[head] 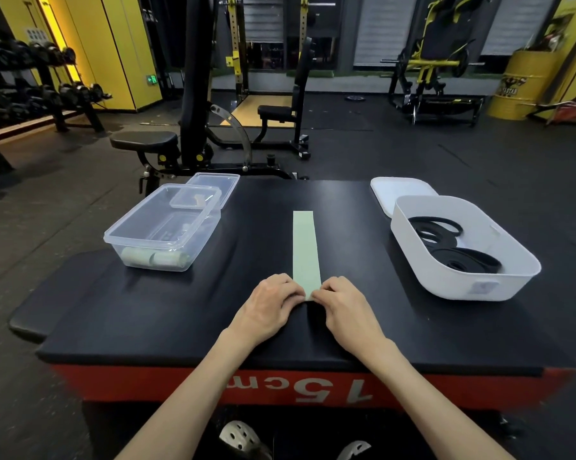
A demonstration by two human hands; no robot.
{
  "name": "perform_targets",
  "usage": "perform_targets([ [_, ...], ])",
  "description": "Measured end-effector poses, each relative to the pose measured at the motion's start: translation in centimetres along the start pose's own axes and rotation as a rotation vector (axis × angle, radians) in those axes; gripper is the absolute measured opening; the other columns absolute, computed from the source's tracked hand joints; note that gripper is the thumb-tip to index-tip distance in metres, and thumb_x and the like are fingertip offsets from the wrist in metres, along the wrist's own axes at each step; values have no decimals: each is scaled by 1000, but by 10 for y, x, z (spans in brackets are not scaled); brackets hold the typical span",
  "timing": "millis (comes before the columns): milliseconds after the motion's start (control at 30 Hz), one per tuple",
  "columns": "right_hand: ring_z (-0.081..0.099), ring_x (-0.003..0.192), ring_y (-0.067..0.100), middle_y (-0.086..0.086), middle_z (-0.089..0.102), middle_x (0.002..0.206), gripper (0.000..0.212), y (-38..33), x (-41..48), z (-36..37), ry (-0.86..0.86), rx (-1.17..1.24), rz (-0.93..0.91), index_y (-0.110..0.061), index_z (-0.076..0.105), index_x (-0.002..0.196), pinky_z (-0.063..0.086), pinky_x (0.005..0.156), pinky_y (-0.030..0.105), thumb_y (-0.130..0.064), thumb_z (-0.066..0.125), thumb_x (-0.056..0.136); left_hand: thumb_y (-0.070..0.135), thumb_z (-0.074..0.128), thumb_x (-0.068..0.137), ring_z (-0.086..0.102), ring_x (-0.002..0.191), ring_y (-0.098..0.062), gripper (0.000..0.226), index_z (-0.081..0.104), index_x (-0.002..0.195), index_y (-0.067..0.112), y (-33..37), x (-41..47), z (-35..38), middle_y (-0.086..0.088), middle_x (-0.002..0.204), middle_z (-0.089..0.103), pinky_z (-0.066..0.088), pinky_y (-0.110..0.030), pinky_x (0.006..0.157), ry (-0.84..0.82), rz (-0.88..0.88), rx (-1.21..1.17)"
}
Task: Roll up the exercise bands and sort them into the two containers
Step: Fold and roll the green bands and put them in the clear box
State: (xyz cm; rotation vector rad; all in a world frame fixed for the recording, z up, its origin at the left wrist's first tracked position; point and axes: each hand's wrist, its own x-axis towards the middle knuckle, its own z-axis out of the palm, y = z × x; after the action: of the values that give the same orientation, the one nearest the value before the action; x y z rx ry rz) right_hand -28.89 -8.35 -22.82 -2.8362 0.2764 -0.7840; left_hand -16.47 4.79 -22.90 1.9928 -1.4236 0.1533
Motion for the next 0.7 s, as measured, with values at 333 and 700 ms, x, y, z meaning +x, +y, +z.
perform_targets([
  [333, 51, 70, 16, -1, 57, 74, 24, 0, -5, -3, -32, 11, -49, -11, 69, 81, 34, 61, 16, 10, 68, 70, 18, 56, 90, 57, 72, -7, 15, 69, 85, 14, 1, -8, -4, 4, 79, 65, 44, -18, 72, -34, -27, -55],
  [700, 40, 81, 6, -6, 54, 85, 12, -1, -1, -6, -60, 158, 46, -14, 67, 84, 32, 68, 14, -5, 60, 86, 18, 66, 86, 48, 66, 0, 5, 69, 82, 19, 4, -4, -5, 10, 78, 56, 35, -7, 65, 0, -88, -88],
])
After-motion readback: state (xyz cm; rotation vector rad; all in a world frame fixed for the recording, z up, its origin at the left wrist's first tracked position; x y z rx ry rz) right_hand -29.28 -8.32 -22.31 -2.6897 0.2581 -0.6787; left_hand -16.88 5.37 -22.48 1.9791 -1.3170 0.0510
